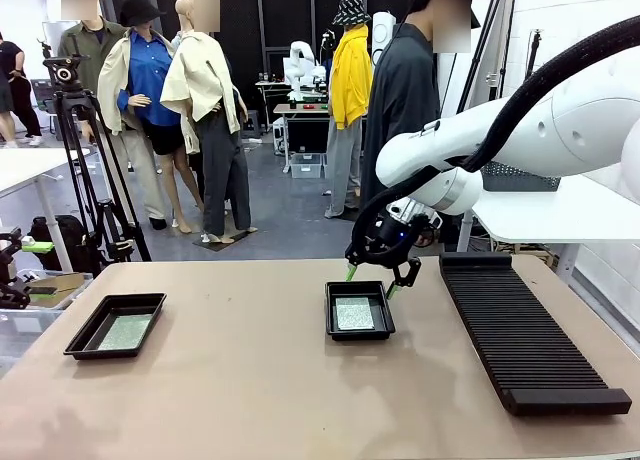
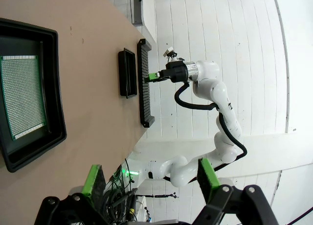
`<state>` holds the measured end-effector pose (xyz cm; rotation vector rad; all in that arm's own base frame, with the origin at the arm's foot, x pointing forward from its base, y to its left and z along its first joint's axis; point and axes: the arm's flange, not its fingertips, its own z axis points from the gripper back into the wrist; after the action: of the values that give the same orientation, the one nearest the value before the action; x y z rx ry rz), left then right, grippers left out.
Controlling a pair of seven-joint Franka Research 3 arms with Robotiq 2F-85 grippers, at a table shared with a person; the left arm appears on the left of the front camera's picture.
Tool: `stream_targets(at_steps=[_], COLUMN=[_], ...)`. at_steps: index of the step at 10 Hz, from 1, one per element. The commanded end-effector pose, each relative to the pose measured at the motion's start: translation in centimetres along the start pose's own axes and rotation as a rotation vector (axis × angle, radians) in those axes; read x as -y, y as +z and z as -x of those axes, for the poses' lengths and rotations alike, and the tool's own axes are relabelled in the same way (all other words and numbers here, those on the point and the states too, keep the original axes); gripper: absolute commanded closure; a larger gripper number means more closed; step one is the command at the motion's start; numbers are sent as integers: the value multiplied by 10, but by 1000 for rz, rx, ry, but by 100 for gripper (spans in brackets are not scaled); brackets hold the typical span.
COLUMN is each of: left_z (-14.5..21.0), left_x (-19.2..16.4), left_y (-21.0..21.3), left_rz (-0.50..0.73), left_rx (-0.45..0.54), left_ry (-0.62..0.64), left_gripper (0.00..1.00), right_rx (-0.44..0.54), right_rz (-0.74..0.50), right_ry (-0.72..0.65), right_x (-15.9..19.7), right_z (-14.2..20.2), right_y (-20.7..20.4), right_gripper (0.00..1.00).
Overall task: Inspect and transfer BCBs to ESD trays.
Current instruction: Pick up the Blank PCB from the PCB Rack and place it in the right ESD tray, then pick up the ESD tray and place it on the left side of the table.
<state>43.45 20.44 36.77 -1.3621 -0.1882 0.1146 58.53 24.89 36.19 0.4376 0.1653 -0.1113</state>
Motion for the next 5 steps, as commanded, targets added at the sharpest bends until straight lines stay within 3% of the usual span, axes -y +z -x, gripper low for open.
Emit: stream_targets(at_steps=[1, 5], left_z=[1, 1], left_x=[2, 2], left_y=[1, 1], left_rz=[-1, -1], left_rx=[1, 1], left_ry=[-4, -4], left_gripper=[0, 0], right_rx=[10, 10], right_rz=[-5, -5], right_ry=[1, 1], right_x=[-1, -1], right_z=[0, 0], right_y=[0, 0], right_gripper=[0, 0])
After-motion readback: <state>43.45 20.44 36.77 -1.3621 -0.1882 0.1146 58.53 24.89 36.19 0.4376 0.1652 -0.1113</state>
